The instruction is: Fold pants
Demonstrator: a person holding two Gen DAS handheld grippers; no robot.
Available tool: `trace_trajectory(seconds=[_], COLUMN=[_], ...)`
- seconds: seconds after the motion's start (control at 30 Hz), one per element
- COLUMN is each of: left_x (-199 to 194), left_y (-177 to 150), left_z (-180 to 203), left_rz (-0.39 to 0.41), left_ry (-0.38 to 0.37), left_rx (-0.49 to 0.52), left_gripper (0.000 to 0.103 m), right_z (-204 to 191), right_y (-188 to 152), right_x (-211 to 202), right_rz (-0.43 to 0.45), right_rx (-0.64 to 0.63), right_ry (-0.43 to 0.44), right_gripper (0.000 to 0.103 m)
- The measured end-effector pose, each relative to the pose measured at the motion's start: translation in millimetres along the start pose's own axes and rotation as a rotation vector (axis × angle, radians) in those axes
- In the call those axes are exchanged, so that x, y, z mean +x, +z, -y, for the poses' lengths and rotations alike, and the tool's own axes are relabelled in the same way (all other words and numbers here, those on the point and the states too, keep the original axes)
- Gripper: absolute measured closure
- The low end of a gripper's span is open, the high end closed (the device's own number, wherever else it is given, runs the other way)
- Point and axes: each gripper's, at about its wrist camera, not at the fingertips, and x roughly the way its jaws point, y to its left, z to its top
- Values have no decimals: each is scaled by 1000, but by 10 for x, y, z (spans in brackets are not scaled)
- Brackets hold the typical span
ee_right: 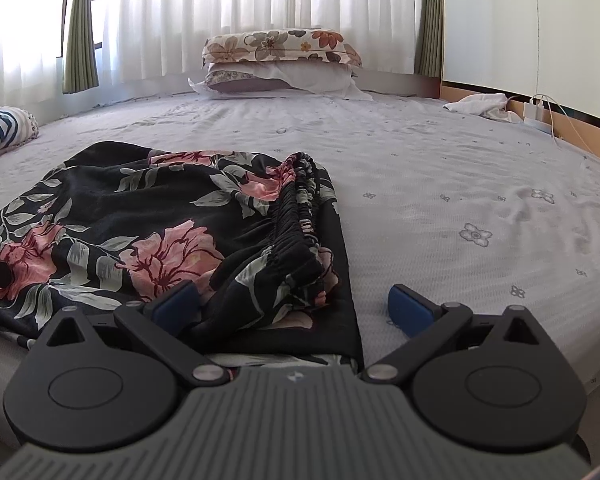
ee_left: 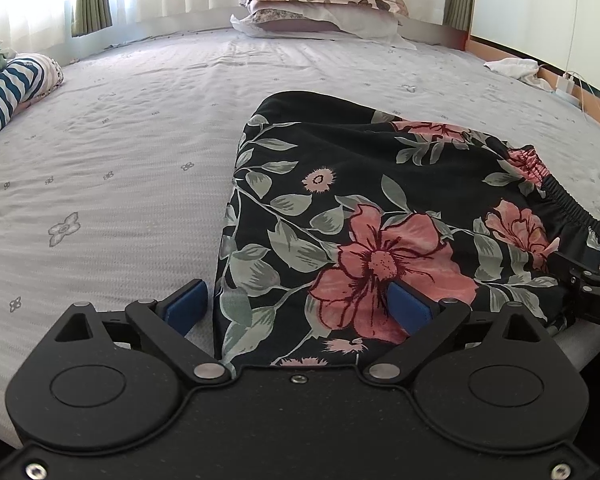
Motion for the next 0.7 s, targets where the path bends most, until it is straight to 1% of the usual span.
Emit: trace_trajectory(seconds=[0.13,0.27,0.4,0.57,0.7], left_x=[-47,-151,-246,-341,-365], left_y=[15,1,-24,-46,64], left_z=[7,19,74,141,125], left_rz=[-7,-3,12,31,51], left_ry=[9,-6,0,-36,-40], left_rx=[3,8,27,37,45], left_gripper=[6,6,6,3,2], right_z=[22,29,-25,-123,-155], right_y=[62,86,80,73,136], right_x=[-49,-225,-345,-383,-381], right_rz=[-6,37,61,46,51], right_rx=[29,66,57,37,32], right_ry=[9,40,49,73,86], right_gripper=[0,0,0,0,0])
